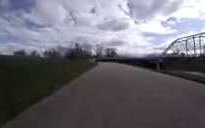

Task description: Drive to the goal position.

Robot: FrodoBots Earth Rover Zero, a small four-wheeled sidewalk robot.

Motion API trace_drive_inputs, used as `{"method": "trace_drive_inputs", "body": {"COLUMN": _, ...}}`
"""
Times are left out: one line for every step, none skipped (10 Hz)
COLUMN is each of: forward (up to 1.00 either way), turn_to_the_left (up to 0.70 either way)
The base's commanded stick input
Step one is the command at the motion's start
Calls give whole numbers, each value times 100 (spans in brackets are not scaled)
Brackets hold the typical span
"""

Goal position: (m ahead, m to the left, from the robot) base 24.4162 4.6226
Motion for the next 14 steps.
{"method": "trace_drive_inputs", "body": {"forward": 100, "turn_to_the_left": 0}}
{"method": "trace_drive_inputs", "body": {"forward": 100, "turn_to_the_left": 0}}
{"method": "trace_drive_inputs", "body": {"forward": 100, "turn_to_the_left": 0}}
{"method": "trace_drive_inputs", "body": {"forward": 100, "turn_to_the_left": 0}}
{"method": "trace_drive_inputs", "body": {"forward": 100, "turn_to_the_left": 0}}
{"method": "trace_drive_inputs", "body": {"forward": 100, "turn_to_the_left": 0}}
{"method": "trace_drive_inputs", "body": {"forward": 100, "turn_to_the_left": 0}}
{"method": "trace_drive_inputs", "body": {"forward": 100, "turn_to_the_left": 0}}
{"method": "trace_drive_inputs", "body": {"forward": 100, "turn_to_the_left": 0}}
{"method": "trace_drive_inputs", "body": {"forward": 100, "turn_to_the_left": 0}}
{"method": "trace_drive_inputs", "body": {"forward": 100, "turn_to_the_left": 0}}
{"method": "trace_drive_inputs", "body": {"forward": 100, "turn_to_the_left": 0}}
{"method": "trace_drive_inputs", "body": {"forward": 100, "turn_to_the_left": 0}}
{"method": "trace_drive_inputs", "body": {"forward": 100, "turn_to_the_left": 0}}
